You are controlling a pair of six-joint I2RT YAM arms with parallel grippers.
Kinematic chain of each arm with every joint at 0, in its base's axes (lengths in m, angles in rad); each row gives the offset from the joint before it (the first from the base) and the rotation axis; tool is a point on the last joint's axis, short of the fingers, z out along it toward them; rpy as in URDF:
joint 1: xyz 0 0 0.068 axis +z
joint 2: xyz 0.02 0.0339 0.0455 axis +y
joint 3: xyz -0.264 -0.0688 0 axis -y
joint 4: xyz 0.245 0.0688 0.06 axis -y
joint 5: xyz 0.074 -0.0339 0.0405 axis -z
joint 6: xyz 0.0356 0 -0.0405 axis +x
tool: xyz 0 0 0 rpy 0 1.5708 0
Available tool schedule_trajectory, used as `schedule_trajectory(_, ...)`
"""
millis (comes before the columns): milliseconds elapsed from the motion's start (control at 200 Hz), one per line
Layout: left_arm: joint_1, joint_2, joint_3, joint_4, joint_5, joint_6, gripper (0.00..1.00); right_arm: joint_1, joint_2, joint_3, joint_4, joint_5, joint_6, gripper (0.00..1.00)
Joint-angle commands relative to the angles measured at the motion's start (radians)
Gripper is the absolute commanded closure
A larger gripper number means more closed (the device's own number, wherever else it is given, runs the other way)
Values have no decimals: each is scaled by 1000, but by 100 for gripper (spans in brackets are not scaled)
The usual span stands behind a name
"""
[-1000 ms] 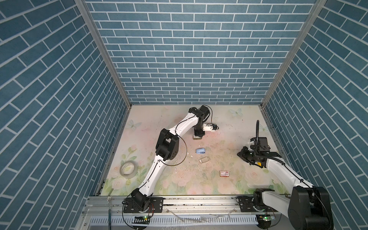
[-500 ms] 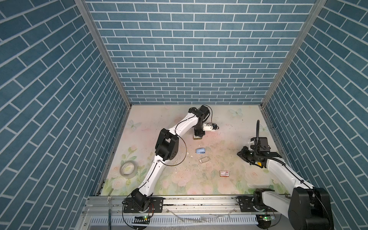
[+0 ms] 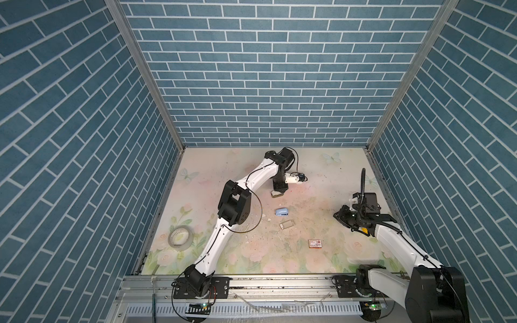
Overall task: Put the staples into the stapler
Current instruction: 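Hold the closed beige stapler upright with the left gripper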
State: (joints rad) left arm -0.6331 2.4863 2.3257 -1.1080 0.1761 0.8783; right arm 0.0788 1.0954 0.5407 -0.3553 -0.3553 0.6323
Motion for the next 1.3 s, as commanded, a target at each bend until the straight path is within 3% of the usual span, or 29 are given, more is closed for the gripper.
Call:
schedule_trajectory(0, 4, -23, -9, -7, 0, -1, 61, 6, -14, 4, -20, 18, 21, 82)
schedule_trajectory(930, 19, -55, 3, -33, 40, -1, 44, 8, -12, 8, -12, 14, 28, 79)
schedule_trajectory(1150, 16, -78, -71, 8, 17, 15, 39, 21, 14, 13, 102, -80, 60, 78)
schedule_trajectory(1295, 15, -79, -100, 17, 5, 38, 37, 62, 106, 51, 199, -167, 73, 78)
